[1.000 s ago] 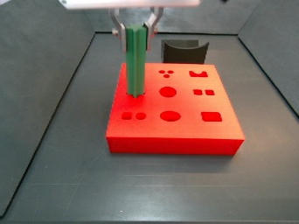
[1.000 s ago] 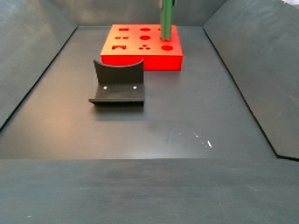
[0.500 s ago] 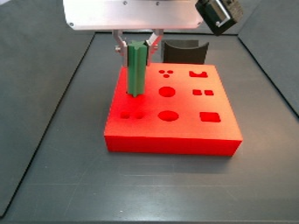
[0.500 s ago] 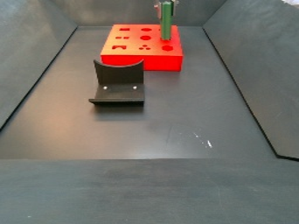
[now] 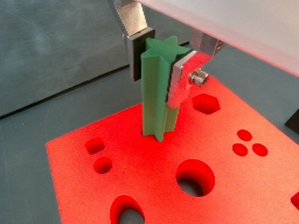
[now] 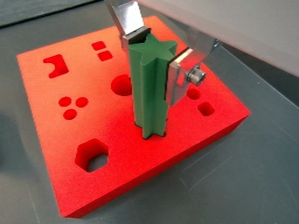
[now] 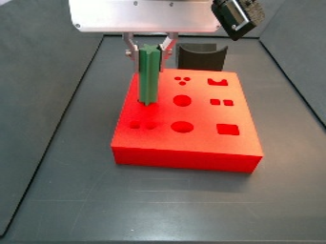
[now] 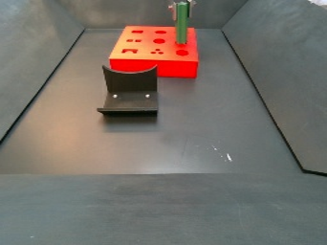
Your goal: Insert the star object.
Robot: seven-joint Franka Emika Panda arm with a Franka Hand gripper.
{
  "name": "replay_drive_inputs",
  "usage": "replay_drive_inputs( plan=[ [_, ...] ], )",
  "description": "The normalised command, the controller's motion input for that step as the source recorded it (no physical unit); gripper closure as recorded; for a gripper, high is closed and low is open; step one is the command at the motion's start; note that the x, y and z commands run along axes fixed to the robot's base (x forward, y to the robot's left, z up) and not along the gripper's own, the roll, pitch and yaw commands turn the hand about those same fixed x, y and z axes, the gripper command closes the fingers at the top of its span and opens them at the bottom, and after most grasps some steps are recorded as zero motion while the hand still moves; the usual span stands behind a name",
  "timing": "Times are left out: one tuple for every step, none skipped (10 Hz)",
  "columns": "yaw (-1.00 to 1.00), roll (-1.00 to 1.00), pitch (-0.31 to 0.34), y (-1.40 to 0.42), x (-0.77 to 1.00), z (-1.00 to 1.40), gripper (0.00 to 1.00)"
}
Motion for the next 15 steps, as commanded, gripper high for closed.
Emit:
replay_drive_inputs(
  plan=[
    [-0.13,-0.02,0.016,0.0,-0.14,-0.47,1.0],
    [0.0,-0.04,0.0,0.01,0.0,0.0,1.0],
    [0.0,-0.01,0.0,0.02,0.0,0.0,1.0],
    [0.0,0.0,0.0,0.0,0.05,-0.12,1.0],
    [0.38,0.0,0.0,0.0,-0.04,-0.69,1.0],
    [0.78,0.0,0.0,0.0,-0.11,-0.63,1.0],
    [0.87,0.06,0.001,0.0,-0.16,-0.6,1.0],
    [0.68,0.08,0.0,0.0,0.0,-0.39,1.0],
    [0.15,0.01,0.0,0.0,0.0,-0.15,1.0],
    [0.0,0.0,0.0,0.0,0.0,-0.04,1.0],
    [0.0,-0.04,-0.006,0.0,0.06,0.0,1.0],
    [0.03,0.0,0.0,0.0,0.0,0.0,1.0],
    [-0.23,0.03,0.0,0.0,0.03,-0.26,1.0],
    [-0.73,0.0,0.0,-0.03,0.0,-0.32,1.0],
    [-0.51,0.0,-0.014,0.0,0.04,-0.17,1.0]
  ],
)
